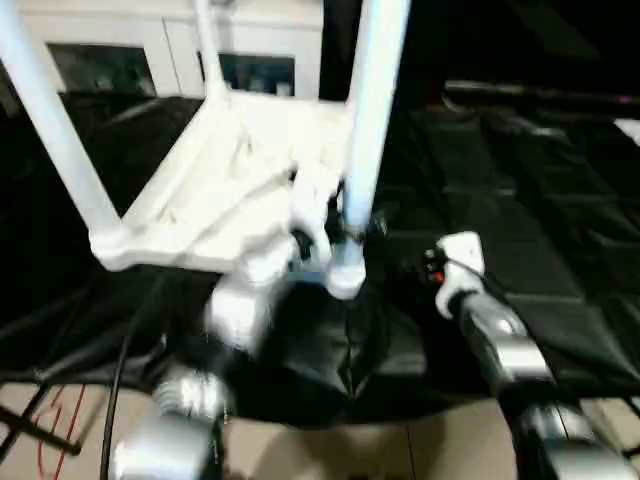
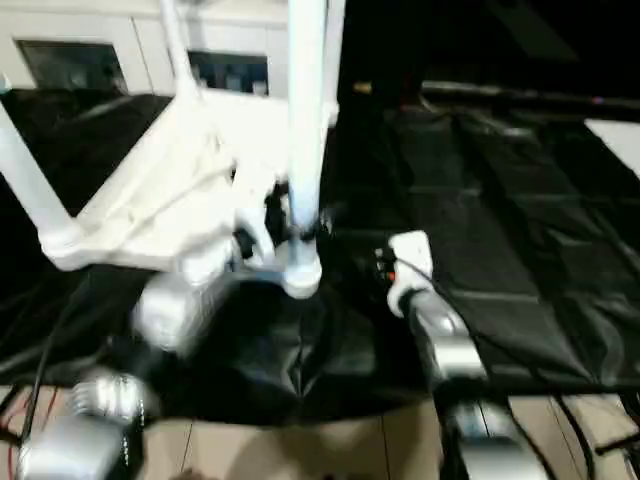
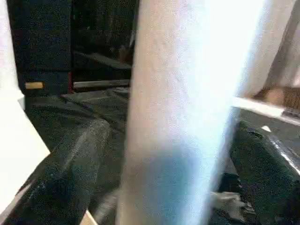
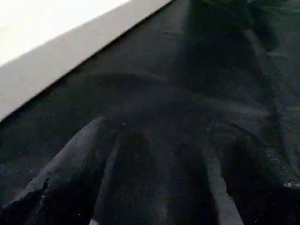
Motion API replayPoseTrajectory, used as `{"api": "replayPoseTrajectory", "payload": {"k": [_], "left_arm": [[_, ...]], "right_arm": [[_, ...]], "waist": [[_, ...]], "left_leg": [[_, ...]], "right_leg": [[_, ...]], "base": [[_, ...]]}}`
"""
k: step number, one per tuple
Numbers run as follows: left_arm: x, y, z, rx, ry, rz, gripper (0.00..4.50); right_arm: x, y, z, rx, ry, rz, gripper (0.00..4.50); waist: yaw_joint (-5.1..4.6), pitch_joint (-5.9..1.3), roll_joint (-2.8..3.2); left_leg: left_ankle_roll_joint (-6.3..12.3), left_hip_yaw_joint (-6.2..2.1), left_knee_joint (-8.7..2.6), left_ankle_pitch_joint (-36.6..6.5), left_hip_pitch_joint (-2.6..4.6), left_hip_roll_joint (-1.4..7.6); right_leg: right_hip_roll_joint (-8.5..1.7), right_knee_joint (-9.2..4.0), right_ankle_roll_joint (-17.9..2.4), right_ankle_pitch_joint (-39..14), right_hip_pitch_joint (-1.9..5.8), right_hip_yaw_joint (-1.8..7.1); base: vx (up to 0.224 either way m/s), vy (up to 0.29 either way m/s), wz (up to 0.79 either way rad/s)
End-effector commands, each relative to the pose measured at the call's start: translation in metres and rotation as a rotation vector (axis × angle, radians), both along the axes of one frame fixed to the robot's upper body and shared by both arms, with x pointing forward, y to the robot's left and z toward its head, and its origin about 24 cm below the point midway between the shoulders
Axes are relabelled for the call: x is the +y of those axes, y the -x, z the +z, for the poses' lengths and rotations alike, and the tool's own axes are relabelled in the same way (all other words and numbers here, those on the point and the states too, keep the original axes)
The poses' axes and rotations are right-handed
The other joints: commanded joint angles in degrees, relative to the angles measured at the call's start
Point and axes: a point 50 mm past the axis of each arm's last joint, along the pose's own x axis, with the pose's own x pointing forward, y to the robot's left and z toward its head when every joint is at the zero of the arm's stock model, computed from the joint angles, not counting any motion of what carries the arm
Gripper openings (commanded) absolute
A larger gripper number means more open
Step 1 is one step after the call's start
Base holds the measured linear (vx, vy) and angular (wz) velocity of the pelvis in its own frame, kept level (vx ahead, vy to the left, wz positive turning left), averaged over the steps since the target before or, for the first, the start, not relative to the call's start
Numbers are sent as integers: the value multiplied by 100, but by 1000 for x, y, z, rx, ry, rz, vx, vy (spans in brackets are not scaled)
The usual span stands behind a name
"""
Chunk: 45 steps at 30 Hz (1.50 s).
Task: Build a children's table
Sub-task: Rotate table base
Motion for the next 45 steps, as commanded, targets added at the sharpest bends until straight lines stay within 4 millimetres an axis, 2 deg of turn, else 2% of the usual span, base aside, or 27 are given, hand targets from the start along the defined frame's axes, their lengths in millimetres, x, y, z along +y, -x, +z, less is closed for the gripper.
{"api": "replayPoseTrajectory", "payload": {"k": [1,3,6,11,14,15,16,17,18,19,20,21,22,24,27,28,29,30,32,33,36,37,39,40,41,42,45], "left_arm": [[4,9,13,-53,67,-22,446],[23,25,10,-56,132,18,446],[39,33,7,-75,143,85,446],[64,59,-11,-26,106,182,446],[86,72,-28,43,93,403,446],[98,81,-39,78,93,489,446],[109,90,-49,102,55,579,446],[115,96,-53,107,9,628,446],[115,96,-53,107,9,628,446],[121,106,-55,123,-27,688,446],[124,113,-55,133,-20,707,446],[124,118,-53,132,-20,720,446],[122,125,-50,140,-19,735,446],[122,126,-49,143,-20,740,446],[122,137,-53,155,-66,813,446],[122,141,-54,166,-72,833,446],[123,143,-53,171,-76,860,446],[125,144,-50,176,-76,880,446],[128,143,-45,178,-97,890,446],[129,142,-44,178,-96,892,446],[132,139,-44,186,-107,912,446],[135,135,-47,200,-99,934,446],[137,129,-48,199,-119,919,446],[135,127,-46,188,-133,892,446],[134,126,-45,183,-137,876,446],[135,126,-45,196,-154,845,446],[139,125,-43,193,-140,857,446]], "right_arm": [[-4,3,12,-43,-15,-18,370],[-3,13,27,-101,-55,-7,370],[0,23,35,-130,-52,28,370],[-1,42,37,-122,-63,33,370],[-7,54,34,-96,-54,-28,370],[-8,63,29,-91,-44,-57,370],[-13,70,26,-91,-18,-97,370],[-17,74,26,-93,-4,-126,370],[-17,74,26,-93,-4,-126,370],[-22,81,25,-96,0,-190,370],[-23,87,24,-95,-7,-226,370],[-24,91,25,-93,-9,-231,370],[-25,96,29,-98,-36,-234,370],[-25,96,29,-98,-45,-235,370],[-29,95,26,-58,-24,-226,370],[-30,93,26,-48,-16,-228,370],[-31,90,27,-42,-1,-226,370],[-30,88,29,-36,4,-219,370],[-30,81,34,-33,20,-250,370],[-30,79,36,-30,13,-273,370],[-31,75,41,-43,2,-304,370],[-28,75,45,-80,-12,-261,370],[-27,76,45,-97,-24,-213,370],[-30,75,42,-84,-18,-242,370],[-32,75,41,-74,-29,-262,370],[-35,75,38,-61,-63,-296,370],[-28,73,35,-46,-61,-256,370]], "waist": [[-6,-426,38],[-20,-384,9],[-57,-346,4],[-135,-297,57],[-174,-303,94],[-128,-298,302],[-177,-278,178],[-165,-276,298],[-183,-288,232],[-173,-339,236],[-167,-325,247],[-174,-292,327],[-182,-308,150],[-136,-296,250],[-111,-260,69],[-105,-262,111],[-120,-267,67],[-122,-267,123],[-170,-269,0],[-151,-259,45],[-157,-255,36],[-134,-283,-59],[-120,-292,-110],[-106,-287,-79],[-104,-299,-139],[-109,-305,-93],[-144,-330,-274]], "left_leg": [[404,-4,-376,-704,-22,126],[400,5,-398,-877,-34,128],[319,6,-427,-1169,-21,114],[174,-19,-498,-1548,11,119],[122,-29,-508,-1560,-11,134],[86,-67,-533,-1605,6,128],[133,-44,-543,-1623,-1,158],[119,-63,-554,-1688,-14,129],[130,-46,-548,-1754,-6,130],[167,-60,-521,-1675,-9,110],[195,-57,-529,-1632,-15,118],[208,-54,-545,-1731,-14,130],[235,-50,-538,-1758,-25,137],[272,-60,-552,-1681,-35,145],[297,-55,-557,-1699,-52,128],[276,-62,-553,-1718,-47,120],[205,-66,-553,-1826,-41,115],[175,-76,-556,-1857,-35,108],[146,-68,-540,-1963,-18,103],[133,-75,-539,-2001,17,84],[96,-76,-535,-2070,49,81],[129,-66,-510,-1999,48,57],[179,-70,-527,-1924,25,80],[162,-88,-546,-1865,4,87],[163,-94,-558,-1820,-10,95],[124,-91,-558,-1818,5,108],[110,-86,-569,-1715,-22,136]], "right_leg": [[-391,-491,-1166,-462,423,309],[-382,-525,-1060,-821,411,308],[-364,-626,-648,-1698,353,300],[-347,-754,-205,-2551,283,287],[-325,-747,-217,-2262,290,287],[-343,-733,-254,-2203,291,274],[-319,-784,-286,-1950,286,270],[-325,-770,-288,-1985,319,252],[-315,-810,-235,-2058,319,250],[-339,-774,-218,-2086,329,283],[-339,-780,-235,-2047,310,289],[-330,-814,-264,-2078,284,282],[-327,-799,-245,-2111,311,281],[-348,-773,-245,-2091,300,303],[-354,-817,0,-2544,272,293],[-353,-812,49,-2618,266,291],[-345,-849,198,-2794,254,278],[-348,-837,210,-2810,252,282],[-322,-868,277,-2902,222,267],[-330,-879,306,-3070,187,268],[-314,-908,386,-3141,154,257],[-330,-881,444,-3147,174,267],[-334,-872,467,-2986,193,264],[-347,-853,445,-2902,205,267],[-345,-820,431,-2808,213,266],[-351,-826,367,-2672,197,276],[-349,-771,233,-2242,241,287]], "base": [[0,0,0],[0,0,0],[0,0,0],[0,0,0],[0,0,0],[0,0,0],[0,0,0],[0,0,0],[0,0,0],[0,0,0],[0,0,0],[0,0,0],[0,0,0],[0,0,0],[0,0,0],[0,0,0],[0,0,0],[0,0,0],[0,0,0],[0,0,0],[0,0,0],[0,0,0],[0,0,0],[0,0,0],[0,0,0],[0,0,0],[0,0,0]]}}
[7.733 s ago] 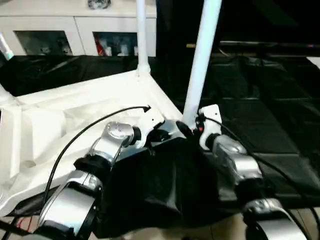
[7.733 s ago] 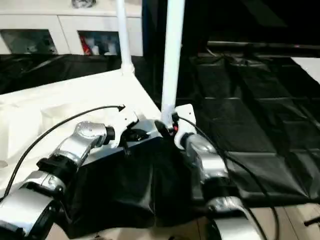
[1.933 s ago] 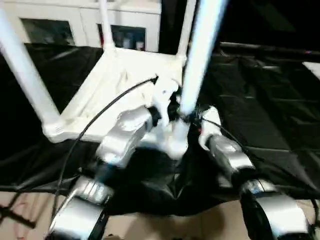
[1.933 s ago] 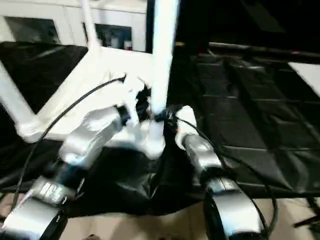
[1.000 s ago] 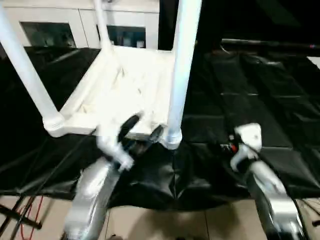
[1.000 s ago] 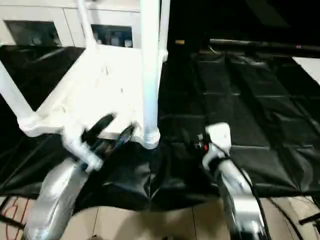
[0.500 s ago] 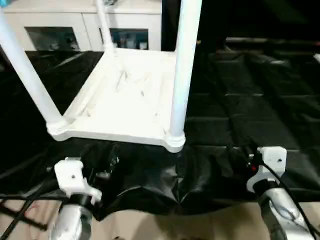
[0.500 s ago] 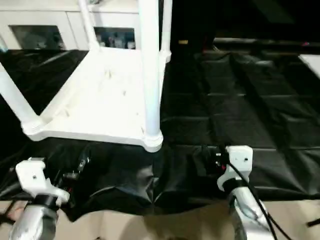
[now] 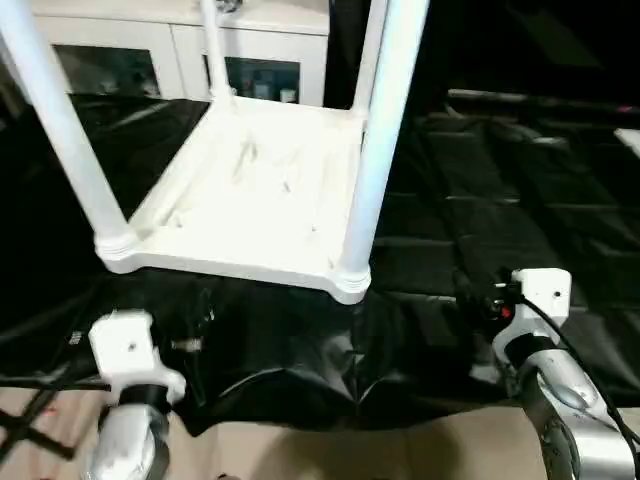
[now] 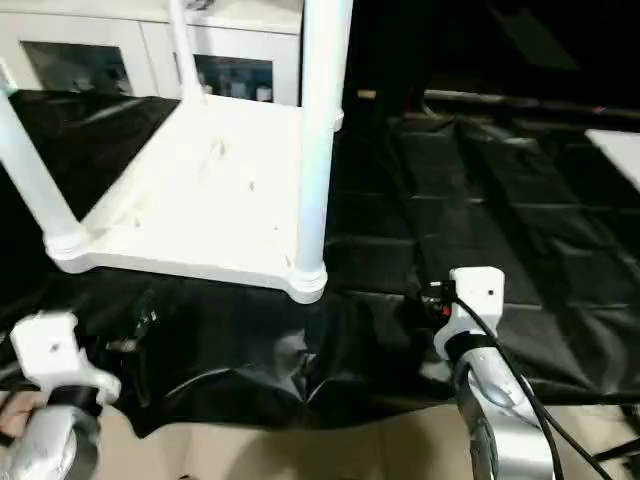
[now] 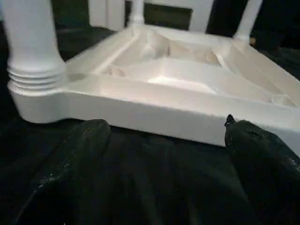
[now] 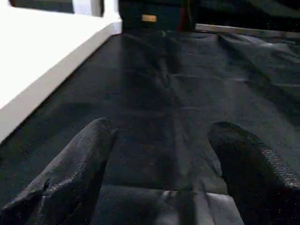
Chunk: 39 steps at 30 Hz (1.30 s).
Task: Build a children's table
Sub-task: Rotate table base
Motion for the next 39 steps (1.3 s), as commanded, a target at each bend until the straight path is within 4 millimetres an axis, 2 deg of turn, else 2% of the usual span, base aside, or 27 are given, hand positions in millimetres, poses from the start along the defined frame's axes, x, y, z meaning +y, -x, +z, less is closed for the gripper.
{"api": "replayPoseTrajectory", "payload": {"k": [1,2,6,7,9,12,13,14,15,16,18,19,20,22,24,26,27,30,31,32,33,34,35,36,37,38,39], "left_arm": [[4,-2,1,-16,-22,-7,446],[4,-2,2,-29,-44,-18,446],[4,-7,9,-69,-51,-36,446],[-1,-17,14,-99,-34,-45,446],[-11,-25,18,-119,-49,-83,446],[-20,-26,24,-132,-24,-118,446],[-21,-26,25,-135,-19,-120,446],[-24,-25,27,-143,-7,-128,446],[-27,-26,27,-146,-5,-136,446],[-25,-26,23,-132,2,-124,446],[-22,-26,19,-108,8,-100,446],[-21,-26,20,-117,5,-104,446],[-21,-26,20,-122,22,-105,446],[-18,-27,17,-118,21,-87,446],[-18,-29,17,-117,1,-91,446],[-19,-30,18,-123,12,-91,446],[-19,-31,18,-125,19,-86,446],[-19,-33,19,-129,20,-81,446],[-20,-33,19,-131,25,-85,446],[-20,-33,19,-133,23,-85,446],[-20,-33,19,-134,22,-85,446],[-18,-32,19,-135,21,-79,446],[-17,-32,19,-136,18,-74,446],[-16,-32,19,-137,16,-71,446],[-16,-33,19,-136,16,-69,446],[-16,-33,19,-137,14,-71,446],[-16,-33,19,-136,15,-75,446]], "right_arm": [[15,-4,-1,7,-14,60,370],[21,-5,0,2,-14,84,370],[44,-8,1,-10,-32,185,370],[51,-10,2,-15,-39,228,370],[49,-12,-1,-4,-35,227,370],[42,-10,-5,12,-14,226,370],[41,-9,-5,13,-16,221,370],[36,-9,-5,14,-15,208,370],[30,-9,-4,11,-15,194,370],[27,-9,-5,12,-2,182,370],[22,-9,-6,12,22,166,370],[21,-10,-4,5,19,167,370],[21,-11,-2,-6,5,165,370],[22,-13,-1,-14,0,161,370],[22,-15,0,-8,9,161,370],[24,-15,2,-10,2,166,370],[26,-15,2,-13,-1,174,370],[30,-16,1,-14,19,215,370],[33,-16,1,-17,34,239,370],[34,-16,0,-13,57,254,370],[34,-16,0,-10,73,261,370],[35,-16,-1,-12,46,254,370],[34,-17,-3,-3,2,218,370],[32,-18,-4,6,-32,186,370],[31,-19,-4,7,-22,176,370],[30,-19,-3,2,-4,174,370],[29,-19,-3,-2,15,175,370]], "waist": [[7,-200,-133],[29,-204,-35],[19,-204,-53],[23,-200,-94],[86,-211,-93],[142,-195,-110],[179,-204,-45],[166,-193,-62],[177,-174,67],[137,-174,-35],[127,-115,-34],[74,-45,-6],[44,-17,-12],[-10,-6,31],[-50,-57,10],[-26,-115,51],[-35,-120,43],[-28,-178,18],[0,-215,21],[8,-222,1],[145,-229,-94],[179,-287,46],[123,-282,45],[66,-327,176],[-127,-242,118],[-167,-230,99],[-153,-255,28]], "left_leg": [[103,-84,-464,-1602,-64,157],[110,-91,-474,-1431,-50,176],[55,-72,-467,-1499,0,185],[49,-64,-477,-1472,-5,193],[31,-42,-449,-1459,69,198],[-6,-46,-471,-1334,18,204],[-75,-53,-474,-1357,36,204],[-131,-56,-496,-1806,76,202],[-167,-73,-524,-2161,127,196],[-134,-60,-516,-2442,152,186],[-45,-61,-498,-3058,281,146],[59,-61,-430,-3371,429,94],[79,-58,-397,-3437,483,84],[130,-113,-441,-3286,460,114],[140,-146,-478,-3136,383,121],[224,-135,-526,-2767,398,115],[243,-138,-545,-2662,361,122],[374,-97,-567,-2203,381,141],[511,-45,-549,-1700,364,107],[555,-30,-537,-1541,357,90],[1120,-142,-379,-945,-203,-135],[1379,-145,-332,-662,-169,-157],[1878,-254,-206,-153,-230,-185],[1567,-167,-338,-101,341,1],[1885,-542,-481,297,855,357],[2084,-614,-470,291,992,427],[2442,-634,-368,548,1062,379]], "right_leg": [[-355,-543,65,-2173,183,270],[-377,-510,-27,-1889,167,291],[-351,-488,-141,-1538,158,296],[-352,-469,-236,-1362,172,305],[-363,-455,-306,-1253,138,319],[-377,-422,-365,-1120,198,323],[-381,-409,-351,-1073,208,325],[-370,-443,-303,-1455,226,304],[-366,-460,-285,-1777,213,291],[-347,-519,-237,-2118,220,265],[-319,-654,-129,-3207,189,196],[-289,-836,-8,-4202,186,62],[-285,-901,39,-4445,169,4],[-356,-941,101,-4504,373,-105],[-383,-881,74,-4258,499,-93],[-394,-820,-268,-3741,562,7],[-381,-786,-366,-3553,602,18],[-345,-667,-799,-2683,651,63],[-331,-583,-1104,-1978,728,95],[-325,-564,-1182,-1797,751,106],[-460,-650,-1011,-1517,1146,-11],[-609,-707,-863,-1534,1208,-65],[-631,-736,-739,-1608,1218,-200],[-432,-642,-901,-1677,900,-132],[-152,-188,-1140,-926,444,-265],[-195,-85,-1119,-811,291,-237],[-316,-4,-1051,-397,222,-101]], "base": [[0,0,0],[0,0,0],[0,0,0],[0,0,0],[0,0,0],[0,0,0],[0,0,0],[0,0,0],[0,0,0],[0,0,0],[0,0,0],[0,0,0],[0,0,0],[0,0,0],[0,0,0],[57,10,-11],[62,9,-7],[81,13,-4],[97,6,-1],[106,5,3],[106,5,3],[110,20,33],[127,16,56],[127,16,56],[167,-43,29],[174,-51,8],[174,-51,8]]}}
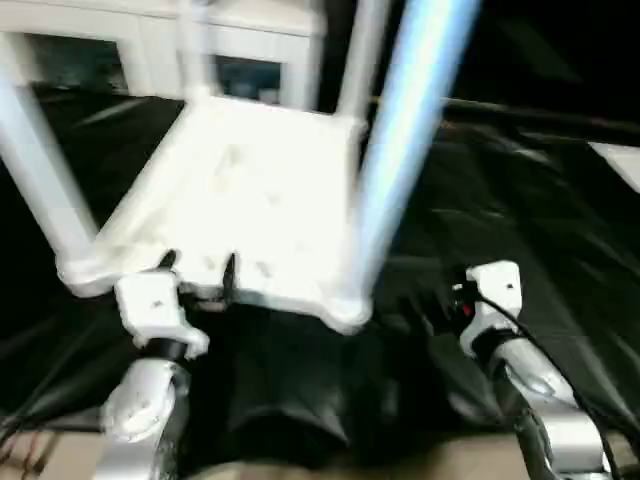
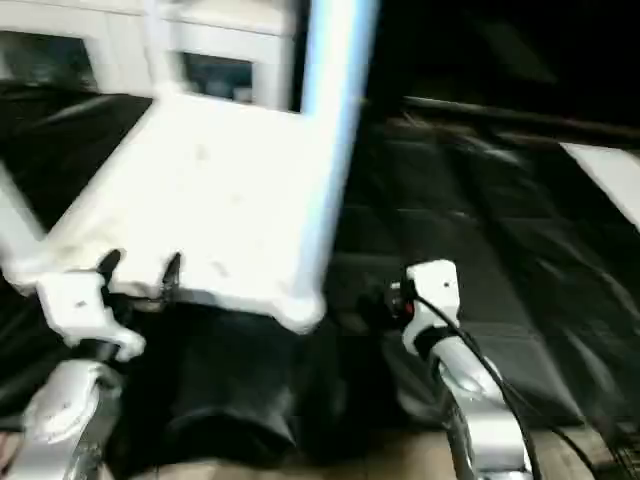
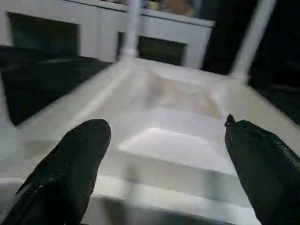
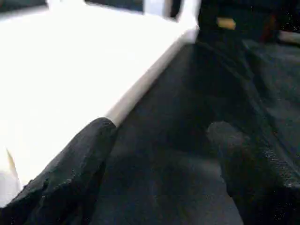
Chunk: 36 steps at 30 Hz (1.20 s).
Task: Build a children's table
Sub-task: Rotate table base
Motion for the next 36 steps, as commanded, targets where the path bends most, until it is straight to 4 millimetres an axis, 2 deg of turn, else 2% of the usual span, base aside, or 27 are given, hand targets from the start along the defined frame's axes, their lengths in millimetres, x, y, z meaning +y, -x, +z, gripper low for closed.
{"api": "replayPoseTrajectory", "payload": {"k": [1,2,3,4,5,6,7,8,9,10,11,12,13,14,15,16,17,18,19,20,21,23,25,27,32,34,36], "left_arm": [[-10,-2,0,-7,14,-30,446],[-10,-2,0,-5,13,-32,446],[-10,-2,0,-6,11,-36,446],[-10,-2,0,-6,11,-36,446],[-11,-2,0,-9,13,-40,446],[-11,-3,0,-14,15,-45,446],[-13,-3,-1,-5,9,-67,446],[-14,-4,-1,-9,-19,-99,446],[-14,-4,-1,-9,-21,-100,446],[-14,-4,-1,-12,-27,-106,446],[-16,-4,0,-17,-14,-145,446],[-18,-4,-1,-10,-12,-188,446],[-20,-4,-1,-4,-12,-219,446],[-23,-4,-2,9,-12,-287,446],[-25,-5,-3,17,-31,-335,446],[-26,-7,-3,21,-51,-380,446],[-28,-11,-3,29,-65,-428,446],[-29,-12,-3,33,-70,-448,446],[-31,-17,-3,44,-97,-522,446],[-35,-20,-2,59,-125,-629,446],[-37,-22,-2,76,-137,-686,446],[-38,-23,-4,126,-173,-795,446],[-38,-23,-6,183,-233,-911,446],[-37,-24,-8,230,-282,-983,446],[-32,-41,-15,349,-505,-1118,446],[-30,-51,-12,356,-536,-1135,446],[-29,-57,-11,352,-561,-1133,429]], "right_arm": [[-18,3,-5,14,57,-63,370],[-19,4,-5,15,59,-67,370],[-21,4,-6,17,65,-71,370],[-21,4,-6,17,65,-71,370],[-22,5,-7,18,69,-74,370],[-22,5,-7,19,67,-79,370],[-25,7,-9,23,69,-100,370],[-25,7,-9,16,62,-110,370],[-25,7,-9,16,62,-110,370],[-25,8,-9,14,60,-111,370],[-24,8,-8,7,51,-107,370],[-24,8,-7,1,45,-104,370],[-24,8,-6,-3,41,-101,370],[-23,7,-6,-7,37,-101,370],[-24,7,-5,-12,39,-102,370],[-24,6,-5,-16,41,-104,370],[-25,5,-4,-20,43,-103,370],[-25,5,-4,-23,45,-102,370],[-25,4,-3,-30,61,-92,370],[-27,2,-2,-37,85,-69,370],[-29,2,-1,-41,95,-57,370],[-33,1,0,-40,104,-41,370],[-37,1,0,-27,121,-7,370],[-39,1,0,-14,144,31,370],[-37,3,-3,20,206,195,370],[-35,3,-3,23,214,229,370],[-35,3,-3,25,220,246,370]], "waist": [[-93,-224,78],[95,-271,-129],[290,-311,-73],[370,-272,33],[324,-262,89],[87,-325,310],[-199,-486,334],[-180,-459,281],[-146,-445,150],[-73,-424,-201],[3,-506,-239],[39,-313,-171],[-9,-355,-176],[-57,-364,-88],[-98,-337,-15],[-144,-284,64],[-148,-252,88],[-148,-180,97],[-157,-146,120],[-149,-123,142],[-145,-120,143],[-136,-111,145],[-118,-121,160],[-114,-136,149],[-95,-177,157],[-75,-224,151],[-64,-258,178]], "left_leg": [[2358,-170,-286,1113,364,301],[2121,198,91,883,-383,-421],[1617,120,366,641,-694,-305],[1049,20,274,729,-790,-60],[850,46,63,930,-713,-2],[1137,-276,-186,1903,-6,258],[2809,-988,-88,3872,866,773],[3300,-1099,-46,4842,868,907],[3326,-1030,67,6368,573,798],[2204,-432,349,5292,-241,-159],[1875,-262,479,4226,-535,-581],[1365,-194,291,2606,-577,-357],[1092,-178,172,2200,-556,-307],[652,-172,16,1762,-506,-260],[471,-155,-104,1288,-412,-172],[336,-163,-234,653,-411,-90],[254,-146,-269,307,-421,-57],[109,-102,-332,-574,-373,9],[54,-84,-363,-966,-361,24],[-53,-29,-380,-1470,-301,61],[-116,5,-387,-1681,-284,79],[-196,23,-401,-1597,-372,92],[-208,60,-392,-1471,-385,76],[-236,69,-394,-1244,-437,84],[-130,93,-383,-1016,-441,74],[-159,93,-384,-769,-473,83],[-133,108,-360,-402,-489,87]], "right_leg": [[-295,-203,-838,501,-129,265],[-303,-402,-1002,1027,692,748],[-632,-562,-1483,1206,977,1073],[-549,-498,-1656,1845,1000,990],[-283,-380,-1510,2068,906,767],[236,121,-821,1844,279,235],[-1,547,56,404,-709,192],[-167,606,390,29,-903,303],[-488,480,721,851,-973,625],[-525,-65,808,2625,-438,912],[-394,46,879,3727,1,1064],[-558,-151,269,4551,-136,1140],[-420,-80,80,4583,-37,1032],[-241,-77,-125,3867,32,867],[-200,-181,-241,2694,-40,777],[-175,-249,-372,1364,-54,732],[-163,-294,-415,768,-67,719],[-144,-377,-455,-327,-170,708],[-138,-414,-426,-820,-209,708],[-142,-478,-372,-1461,-302,700],[-139,-501,-299,-1733,-342,703],[-172,-509,-239,-1809,-300,716],[-170,-525,-134,-1959,-324,731],[-181,-513,-127,-1870,-280,722],[-185,-512,-216,-1682,-279,709],[-192,-468,-330,-1328,-243,708],[-171,-403,-542,-548,-233,695]], "base": [[155,-23,12],[198,5,19],[198,5,19],[176,49,28],[59,40,18],[59,40,18],[83,-70,-8],[58,-145,-29],[58,-145,-29],[-145,-80,-35],[-174,25,8],[-174,25,8],[-65,16,26],[-61,-61,1],[-61,-61,1],[-103,-61,-4],[-122,-34,-1],[-122,-34,-1],[-125,-15,8],[-117,-13,13],[-117,-13,13],[-94,-15,6],[-71,-21,3],[0,0,0],[0,0,0],[0,0,0],[0,0,0]]}}
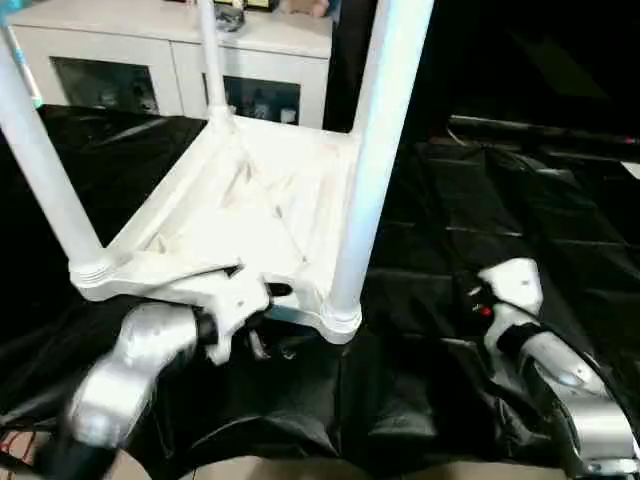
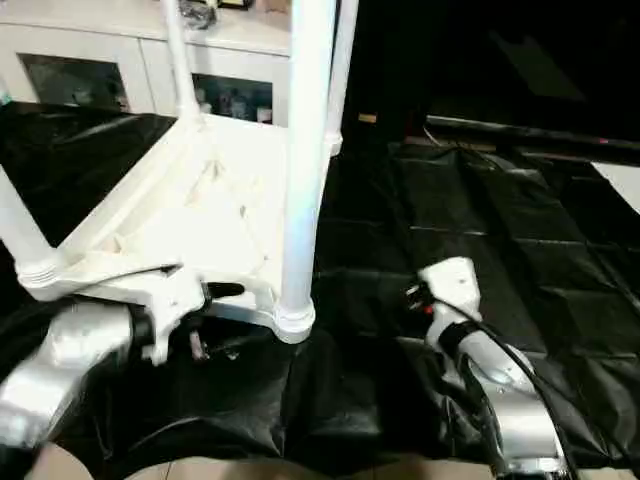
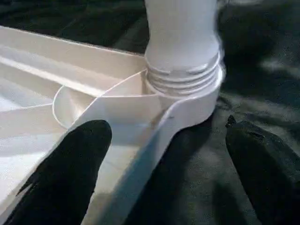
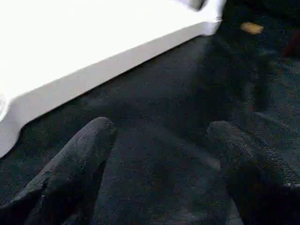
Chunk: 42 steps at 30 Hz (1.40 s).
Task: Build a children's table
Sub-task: Rotate table base
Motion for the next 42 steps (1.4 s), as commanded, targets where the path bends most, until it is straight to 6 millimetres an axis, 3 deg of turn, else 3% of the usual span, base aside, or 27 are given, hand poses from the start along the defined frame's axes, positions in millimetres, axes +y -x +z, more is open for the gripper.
{"api": "replayPoseTrajectory", "payload": {"k": [1,7,8,9,10,11,13,14,15,19,20,21,22,23,24,26,28,29,30,31,33,34,35,36,37,39,42], "left_arm": [[2,-10,3,-14,-44,-37,418],[9,-19,5,73,-43,-104,373],[10,-21,6,73,-47,-112,369],[10,-23,7,72,-48,-120,364],[10,-23,7,72,-49,-122,338],[10,-27,7,80,-45,-145,338],[9,-29,7,88,-42,-155,317],[8,-30,7,87,-43,-162,317],[6,-33,8,88,-48,-175,308],[-2,-40,9,82,-70,-220,278],[-3,-41,8,85,-82,-235,265],[-5,-41,7,88,-90,-246,255],[-6,-43,6,95,-101,-258,245],[-7,-45,5,109,-117,-277,238],[-7,-45,5,109,-117,-277,230],[-8,-46,3,119,-128,-293,209],[-9,-48,1,130,-143,-310,192],[-10,-49,1,135,-155,-321,176],[-11,-49,0,138,-157,-326,168],[-12,-50,0,140,-158,-328,168],[-13,-51,1,145,-162,-340,147],[-14,-52,1,152,-166,-347,132],[-15,-52,1,157,-170,-352,129],[-15,-53,1,162,-175,-356,122],[-15,-53,1,166,-179,-359,109],[-14,-54,-1,177,-201,-363,94],[-14,-57,1,189,-195,-360,72]], "right_arm": [[-1,-2,4,-7,21,36,370],[7,7,1,35,15,158,370],[8,9,1,43,13,179,370],[8,10,1,49,11,194,370],[8,10,1,50,11,197,370],[8,14,0,65,0,238,370],[7,15,0,75,-6,253,370],[6,16,1,78,-2,266,370],[5,16,2,80,8,278,370],[3,17,3,90,37,310,370],[2,18,1,98,50,321,370],[2,19,1,103,59,327,370],[1,21,-1,111,73,336,370],[0,24,-2,120,83,345,370],[0,24,-2,120,83,345,370],[0,26,-2,124,80,349,370],[-1,28,-1,127,80,353,370],[-1,30,-1,128,81,352,370],[-1,31,-2,129,82,351,370],[-1,32,-2,129,83,351,370],[-2,34,-2,130,86,348,370],[-2,37,-2,131,87,344,370],[-2,38,-2,132,88,341,370],[-2,39,-2,133,89,340,370],[-2,39,-3,134,90,339,370],[-3,42,-3,136,94,335,370],[-5,45,-3,140,102,322,370]], "waist": [[49,-295,92],[114,-307,114],[131,-311,195],[122,-305,142],[141,-301,139],[155,-292,227],[171,-284,169],[171,-284,169],[178,-275,216],[203,-272,205],[210,-277,286],[193,-269,226],[198,-272,226],[211,-276,351],[187,-277,291],[185,-291,285],[168,-298,382],[170,-302,356],[176,-296,446],[165,-296,408],[163,-291,416],[166,-285,625],[139,-278,537],[127,-282,497],[119,-280,629],[85,-286,546],[93,-280,564]], "left_leg": [[241,142,-490,-547,-135,8],[248,171,-489,-449,-116,36],[231,161,-491,-452,-107,41],[252,174,-494,-489,-117,48],[255,181,-496,-516,-113,51],[248,183,-500,-589,-102,45],[210,207,-507,-743,-101,66],[210,207,-507,-743,-101,66],[175,211,-507,-800,-99,74],[179,226,-494,-692,-118,64],[149,215,-493,-701,-109,71],[154,218,-496,-731,-122,68],[150,222,-494,-733,-124,63],[141,212,-487,-670,-116,62],[163,228,-486,-678,-122,58],[183,216,-476,-612,-138,52],[197,225,-467,-621,-128,45],[223,221,-460,-561,-138,40],[222,218,-458,-549,-133,37],[239,222,-457,-566,-144,38],[246,230,-456,-615,-144,35],[202,213,-464,-690,-118,45],[216,235,-472,-766,-106,59],[213,225,-474,-810,-121,42],[200,214,-473,-827,-120,44],[240,233,-463,-847,-132,21],[258,232,-462,-730,-146,15]], "right_leg": [[-229,-418,-1053,-829,292,138],[-236,-356,-1303,-321,316,120],[-246,-339,-1333,-269,316,123],[-244,-359,-1356,-229,329,123],[-247,-358,-1363,-272,331,124],[-247,-371,-1369,-356,319,125],[-259,-399,-1363,-579,330,132],[-259,-399,-1363,-579,330,132],[-262,-411,-1366,-706,324,134],[-261,-435,-1332,-773,338,142],[-271,-414,-1340,-759,341,145],[-261,-438,-1313,-815,354,143],[-259,-435,-1305,-841,357,145],[-272,-425,-1329,-765,345,153],[-255,-458,-1318,-742,349,148],[-254,-428,-1371,-551,386,149],[-244,-448,-1436,-458,389,144],[-237,-432,-1454,-371,413,149],[-244,-428,-1475,-360,400,153],[-246,-439,-1486,-399,413,150],[-244,-457,-1496,-554,408,151],[-254,-454,-1508,-630,385,154],[-242,-504,-1500,-646,375,147],[-228,-486,-1516,-663,407,145],[-243,-474,-1538,-682,400,149],[-223,-519,-1506,-779,419,152],[-229,-531,-1440,-882,423,157]], "base": [[0,0,0],[0,0,0],[0,0,0],[0,0,0],[0,0,0],[0,0,0],[0,0,0],[0,0,0],[0,0,0],[0,0,0],[0,0,0],[0,0,0],[0,0,0],[0,0,0],[0,0,0],[0,0,0],[0,0,0],[0,0,0],[0,0,0],[0,0,0],[0,0,0],[0,0,0],[0,0,0],[0,0,0],[0,0,0],[0,0,0],[0,0,0]]}}
